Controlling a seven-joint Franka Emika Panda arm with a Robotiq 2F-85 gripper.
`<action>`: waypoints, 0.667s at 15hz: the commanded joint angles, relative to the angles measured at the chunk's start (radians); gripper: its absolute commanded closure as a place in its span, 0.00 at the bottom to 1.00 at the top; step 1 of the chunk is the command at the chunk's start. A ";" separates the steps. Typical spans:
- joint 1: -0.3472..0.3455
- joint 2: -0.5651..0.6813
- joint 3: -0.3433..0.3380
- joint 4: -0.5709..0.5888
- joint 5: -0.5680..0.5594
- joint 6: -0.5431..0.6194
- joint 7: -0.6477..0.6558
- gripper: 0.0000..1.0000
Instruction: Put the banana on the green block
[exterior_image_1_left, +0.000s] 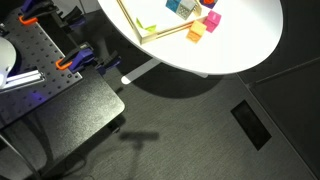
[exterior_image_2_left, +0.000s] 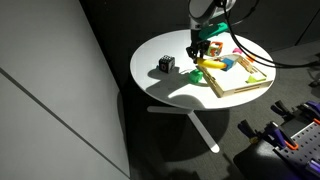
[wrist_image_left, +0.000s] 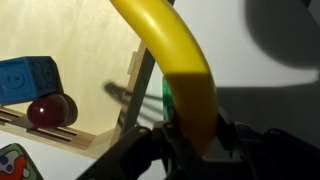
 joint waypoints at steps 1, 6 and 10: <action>0.020 0.066 -0.003 0.091 -0.014 -0.020 0.040 0.85; 0.031 0.131 -0.011 0.150 -0.014 -0.009 0.057 0.85; 0.028 0.165 -0.016 0.174 -0.012 -0.010 0.061 0.85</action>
